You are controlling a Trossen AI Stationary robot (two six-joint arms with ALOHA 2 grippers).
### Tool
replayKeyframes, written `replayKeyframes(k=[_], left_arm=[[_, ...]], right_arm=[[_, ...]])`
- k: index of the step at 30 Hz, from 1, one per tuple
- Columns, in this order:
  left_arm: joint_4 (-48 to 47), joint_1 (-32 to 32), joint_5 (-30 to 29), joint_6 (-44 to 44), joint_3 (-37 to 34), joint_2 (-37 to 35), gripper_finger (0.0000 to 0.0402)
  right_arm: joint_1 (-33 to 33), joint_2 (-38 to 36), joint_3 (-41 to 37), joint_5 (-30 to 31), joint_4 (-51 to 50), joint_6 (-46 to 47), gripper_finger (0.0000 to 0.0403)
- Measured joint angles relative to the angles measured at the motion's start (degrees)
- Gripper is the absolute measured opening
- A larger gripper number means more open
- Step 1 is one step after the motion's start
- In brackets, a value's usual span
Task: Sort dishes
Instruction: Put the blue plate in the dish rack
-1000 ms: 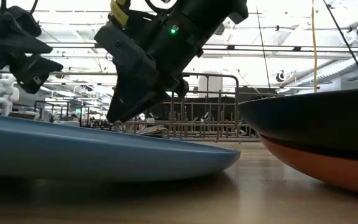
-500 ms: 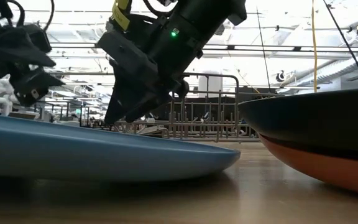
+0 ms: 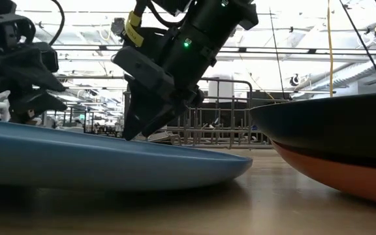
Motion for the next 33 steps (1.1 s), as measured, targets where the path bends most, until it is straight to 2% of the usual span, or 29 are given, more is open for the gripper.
replayKeyframes(k=[2,7,15,19,27,33], left_arm=[[0.7,-0.1,0.5,-1.2,0.0,1.6,0.0169],[6.2,-0.9,7.8,-2.6,0.0,6.5,0.0169],[6.0,-0.9,15.7,-3.1,0.9,14.2,0.0169],[7.0,-0.8,16.7,-4.2,0.9,18.4,0.0177],[17.6,-0.8,16.7,-4.5,1.0,24.7,0.0219],[19.9,-0.8,16.2,-7.0,1.2,30.7,0.0228]], right_arm=[[0.0,0.0,0.0,0.0,0.2,0.0,0.0235],[0.0,0.0,0.0,0.2,0.2,0.0,0.0235],[0.0,0.0,0.0,0.4,2.0,0.0,0.0235],[0.0,0.0,0.0,0.8,3.9,-0.4,0.0235],[0.0,0.0,0.0,0.8,4.0,-1.3,0.0235],[0.1,0.0,0.0,0.8,3.9,-1.5,0.0235]])
